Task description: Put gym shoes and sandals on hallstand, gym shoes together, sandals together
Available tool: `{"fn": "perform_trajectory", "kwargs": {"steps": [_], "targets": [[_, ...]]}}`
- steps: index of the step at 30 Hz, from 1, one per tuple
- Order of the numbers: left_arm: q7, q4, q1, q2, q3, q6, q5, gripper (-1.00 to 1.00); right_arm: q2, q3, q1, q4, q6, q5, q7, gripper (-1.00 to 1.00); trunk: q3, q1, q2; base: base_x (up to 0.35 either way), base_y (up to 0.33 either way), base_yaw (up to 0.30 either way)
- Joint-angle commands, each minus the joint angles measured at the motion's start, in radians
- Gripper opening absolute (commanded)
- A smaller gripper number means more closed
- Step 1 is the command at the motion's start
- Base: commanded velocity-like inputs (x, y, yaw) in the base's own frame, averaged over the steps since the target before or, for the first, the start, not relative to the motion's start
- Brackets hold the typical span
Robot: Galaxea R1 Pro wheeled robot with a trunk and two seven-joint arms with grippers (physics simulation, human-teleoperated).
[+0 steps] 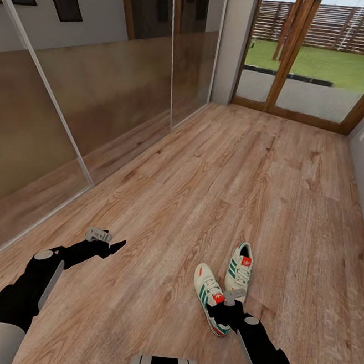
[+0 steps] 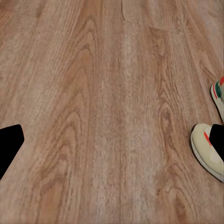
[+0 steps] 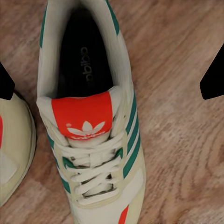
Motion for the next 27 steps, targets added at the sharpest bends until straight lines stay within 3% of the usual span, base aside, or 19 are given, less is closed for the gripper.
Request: {"fn": "perform_trajectory", "kwargs": {"steps": [1, 16, 23, 27], "targets": [[-0.006, -0.002, -0.001, -0.001, 0.002, 0.009, -0.003, 1.00, 0.000, -0.001, 0.000, -0.002, 0.005, 0.009, 0.005, 1.00, -0.001, 0.000, 0.000, 0.000, 0.000, 0.000], [-0.004, -0.009, -0.054, -0.016, 0.001, 0.062, -0.007, 1.00, 0.000, -0.002, 0.000, -0.001, 0.005, 0.009, 0.005, 1.00, -0.001, 0.000, 0.000, 0.000, 0.000, 0.000], [0.000, -0.026, -0.053, -0.021, -0.049, 0.074, -0.014, 1.00, 0.000, -0.002, 0.000, -0.002, 0.005, 0.009, 0.004, 1.00, -0.001, 0.000, 0.000, 0.000, 0.000, 0.000], [-0.001, -0.028, -0.052, -0.021, -0.057, 0.079, -0.013, 1.00, 0.000, -0.003, 0.000, -0.003, 0.005, 0.009, 0.000, 1.00, -0.003, 0.000, 0.000, 0.000, 0.000, -0.024]]}}
